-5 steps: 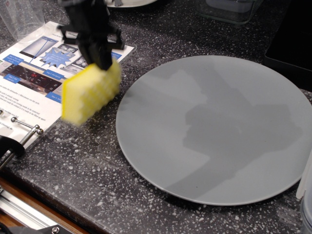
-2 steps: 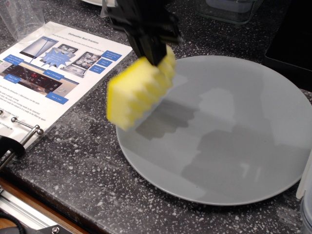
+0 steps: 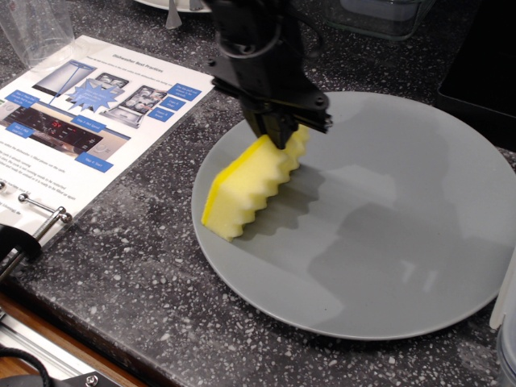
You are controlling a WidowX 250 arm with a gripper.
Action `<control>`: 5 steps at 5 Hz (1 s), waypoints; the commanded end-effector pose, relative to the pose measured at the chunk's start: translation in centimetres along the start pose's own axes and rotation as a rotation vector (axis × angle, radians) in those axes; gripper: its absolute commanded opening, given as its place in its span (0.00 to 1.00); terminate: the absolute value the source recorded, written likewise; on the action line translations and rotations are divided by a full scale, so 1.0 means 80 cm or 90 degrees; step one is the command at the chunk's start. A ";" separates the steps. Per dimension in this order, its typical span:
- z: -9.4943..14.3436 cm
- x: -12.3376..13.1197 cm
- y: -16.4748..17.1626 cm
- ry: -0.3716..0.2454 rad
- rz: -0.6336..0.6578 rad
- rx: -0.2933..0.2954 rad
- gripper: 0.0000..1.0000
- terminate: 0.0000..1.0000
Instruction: Pick up sponge and wipe plate
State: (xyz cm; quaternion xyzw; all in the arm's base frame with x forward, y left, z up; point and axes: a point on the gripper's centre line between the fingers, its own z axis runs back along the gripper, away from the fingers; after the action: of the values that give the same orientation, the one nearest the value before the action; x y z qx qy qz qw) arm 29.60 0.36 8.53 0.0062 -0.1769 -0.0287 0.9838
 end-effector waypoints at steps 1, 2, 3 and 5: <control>0.006 0.013 -0.030 -0.022 0.020 0.008 0.00 0.00; 0.004 0.017 -0.059 0.004 0.048 -0.013 0.00 0.00; 0.010 0.023 -0.089 0.006 0.078 -0.033 0.00 0.00; 0.011 0.015 -0.164 -0.031 0.108 -0.042 0.00 0.00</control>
State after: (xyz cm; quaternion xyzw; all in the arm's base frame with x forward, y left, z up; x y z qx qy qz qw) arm 29.31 -13.08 8.63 -0.0319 -0.1876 0.0497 0.9805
